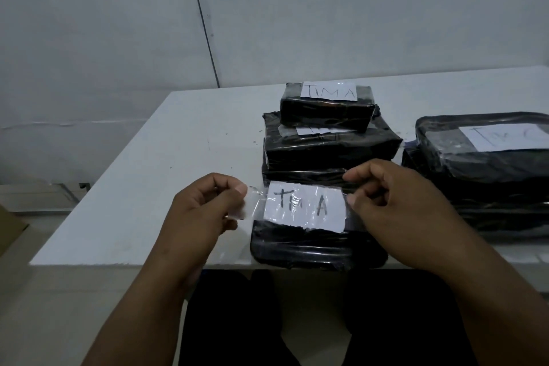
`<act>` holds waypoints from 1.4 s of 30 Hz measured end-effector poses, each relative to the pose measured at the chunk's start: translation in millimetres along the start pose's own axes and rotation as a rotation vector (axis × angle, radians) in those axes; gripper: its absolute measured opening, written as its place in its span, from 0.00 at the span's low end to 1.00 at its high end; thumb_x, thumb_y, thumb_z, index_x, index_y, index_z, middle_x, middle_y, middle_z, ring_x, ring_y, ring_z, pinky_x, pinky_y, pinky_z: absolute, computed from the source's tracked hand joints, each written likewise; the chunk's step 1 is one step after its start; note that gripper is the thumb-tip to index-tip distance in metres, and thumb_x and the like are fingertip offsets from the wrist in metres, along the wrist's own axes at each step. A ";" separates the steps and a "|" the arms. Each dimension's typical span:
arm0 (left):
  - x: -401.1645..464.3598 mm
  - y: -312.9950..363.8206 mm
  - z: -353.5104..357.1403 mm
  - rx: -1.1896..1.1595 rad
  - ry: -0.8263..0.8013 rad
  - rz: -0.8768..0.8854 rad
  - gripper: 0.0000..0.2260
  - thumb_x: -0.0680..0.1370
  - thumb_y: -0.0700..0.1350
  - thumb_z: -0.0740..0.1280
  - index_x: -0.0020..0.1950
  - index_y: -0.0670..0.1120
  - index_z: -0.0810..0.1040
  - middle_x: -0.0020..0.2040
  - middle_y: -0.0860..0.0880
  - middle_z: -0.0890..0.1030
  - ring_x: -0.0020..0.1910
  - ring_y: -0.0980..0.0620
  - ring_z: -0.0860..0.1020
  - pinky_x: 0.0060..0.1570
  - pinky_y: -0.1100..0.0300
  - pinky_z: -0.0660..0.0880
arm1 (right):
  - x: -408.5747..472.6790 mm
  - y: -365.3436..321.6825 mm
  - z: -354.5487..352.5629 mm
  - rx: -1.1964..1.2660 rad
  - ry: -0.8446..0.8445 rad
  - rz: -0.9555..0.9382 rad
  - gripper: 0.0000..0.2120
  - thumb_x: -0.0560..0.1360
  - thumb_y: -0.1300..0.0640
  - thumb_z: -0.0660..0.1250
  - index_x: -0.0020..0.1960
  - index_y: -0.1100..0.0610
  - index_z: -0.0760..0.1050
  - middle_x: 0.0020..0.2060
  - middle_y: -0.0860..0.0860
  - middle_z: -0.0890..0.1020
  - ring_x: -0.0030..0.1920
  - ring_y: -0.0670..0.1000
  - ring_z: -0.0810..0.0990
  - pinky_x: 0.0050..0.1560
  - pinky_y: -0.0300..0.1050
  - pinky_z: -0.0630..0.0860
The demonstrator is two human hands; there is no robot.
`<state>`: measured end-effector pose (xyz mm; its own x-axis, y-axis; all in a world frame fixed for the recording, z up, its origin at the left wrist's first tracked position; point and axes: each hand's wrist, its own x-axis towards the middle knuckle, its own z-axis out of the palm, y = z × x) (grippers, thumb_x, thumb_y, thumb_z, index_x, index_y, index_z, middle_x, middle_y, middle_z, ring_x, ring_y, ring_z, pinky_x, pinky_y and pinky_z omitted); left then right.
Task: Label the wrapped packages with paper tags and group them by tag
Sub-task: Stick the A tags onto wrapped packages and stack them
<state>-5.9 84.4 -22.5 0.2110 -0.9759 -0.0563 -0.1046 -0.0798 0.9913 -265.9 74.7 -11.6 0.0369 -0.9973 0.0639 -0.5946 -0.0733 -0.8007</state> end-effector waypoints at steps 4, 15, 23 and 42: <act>-0.7 2.3 -0.2 -0.096 0.023 0.007 0.08 0.81 0.42 0.68 0.43 0.48 0.82 0.39 0.45 0.81 0.35 0.54 0.79 0.44 0.53 0.76 | -2.4 3.6 -8.5 -0.028 -0.072 0.040 0.05 0.79 0.52 0.70 0.46 0.43 0.82 0.38 0.44 0.84 0.37 0.39 0.81 0.37 0.35 0.72; -3.1 6.9 6.2 -0.048 -0.057 0.036 0.07 0.77 0.50 0.74 0.39 0.54 0.82 0.43 0.51 0.82 0.46 0.49 0.78 0.48 0.52 0.75 | -6.2 2.5 -5.4 -0.101 -0.160 -0.001 0.08 0.74 0.43 0.74 0.52 0.39 0.79 0.44 0.37 0.82 0.42 0.33 0.78 0.41 0.33 0.71; -0.6 19.0 12.5 -0.032 -0.043 0.133 0.09 0.69 0.53 0.73 0.40 0.49 0.77 0.51 0.49 0.87 0.54 0.49 0.85 0.55 0.49 0.82 | -2.9 -4.4 -3.1 0.039 -0.131 -0.044 0.07 0.73 0.49 0.75 0.40 0.47 0.79 0.36 0.40 0.82 0.35 0.39 0.79 0.39 0.38 0.75; 5.8 20.2 9.3 -0.016 0.043 0.279 0.16 0.63 0.51 0.76 0.43 0.46 0.76 0.45 0.43 0.86 0.46 0.37 0.82 0.50 0.44 0.82 | -1.3 -20.4 -7.5 0.182 -0.215 0.002 0.14 0.63 0.51 0.84 0.35 0.56 0.81 0.30 0.49 0.84 0.29 0.45 0.81 0.39 0.46 0.81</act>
<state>-15.9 75.2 -3.9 0.2173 -0.9500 0.2242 -0.1496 0.1946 0.9694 -259.9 77.6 9.1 0.2170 -0.9749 -0.0499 -0.4418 -0.0525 -0.8956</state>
